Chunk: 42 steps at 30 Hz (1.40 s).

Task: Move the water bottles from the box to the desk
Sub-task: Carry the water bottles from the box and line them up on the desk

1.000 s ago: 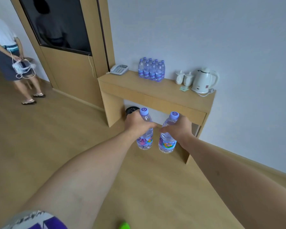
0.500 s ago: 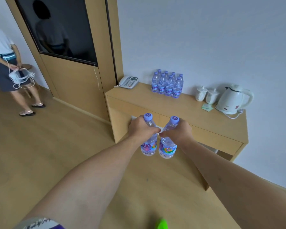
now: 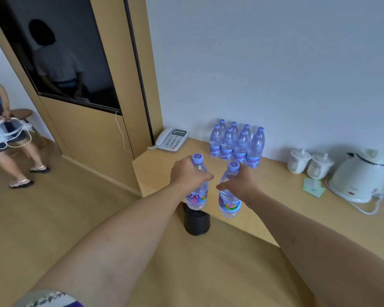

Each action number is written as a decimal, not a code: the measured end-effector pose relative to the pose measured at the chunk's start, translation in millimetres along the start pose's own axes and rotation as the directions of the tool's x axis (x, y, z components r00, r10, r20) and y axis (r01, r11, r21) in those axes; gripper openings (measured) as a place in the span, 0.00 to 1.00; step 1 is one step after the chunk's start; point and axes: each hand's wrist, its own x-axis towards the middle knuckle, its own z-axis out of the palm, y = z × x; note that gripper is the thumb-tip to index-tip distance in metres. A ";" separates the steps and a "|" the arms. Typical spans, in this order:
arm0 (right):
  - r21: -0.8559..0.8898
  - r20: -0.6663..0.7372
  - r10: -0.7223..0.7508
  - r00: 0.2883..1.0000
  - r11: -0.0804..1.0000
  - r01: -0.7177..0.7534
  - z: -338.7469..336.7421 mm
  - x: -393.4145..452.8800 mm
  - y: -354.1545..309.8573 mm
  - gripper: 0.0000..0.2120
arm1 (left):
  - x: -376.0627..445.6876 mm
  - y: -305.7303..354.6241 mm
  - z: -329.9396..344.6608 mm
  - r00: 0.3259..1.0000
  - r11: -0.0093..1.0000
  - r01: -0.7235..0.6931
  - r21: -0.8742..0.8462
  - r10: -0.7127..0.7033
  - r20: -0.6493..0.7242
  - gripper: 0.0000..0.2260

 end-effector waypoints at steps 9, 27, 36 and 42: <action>-0.002 -0.047 0.094 0.995 0.996 -0.094 32.0 139.8 5.3 0.29 | 159.7 -16.6 41.2 0.996 0.998 0.062 -0.004 -0.062 0.065 0.20; -0.106 -0.345 0.337 0.876 0.913 -0.393 88.4 335.6 20.5 0.28 | 404.3 -52.5 125.3 0.946 0.993 -0.053 0.107 0.016 0.323 0.26; -0.085 -0.332 0.306 0.892 0.932 -0.352 90.2 368.4 33.3 0.23 | 430.2 -64.8 148.0 0.964 0.998 -0.059 0.006 0.055 0.261 0.28; -0.133 -0.212 0.309 0.927 0.931 -0.341 85.6 369.0 42.5 0.28 | 434.5 -57.9 158.5 0.875 0.998 -0.047 0.052 0.016 0.483 0.22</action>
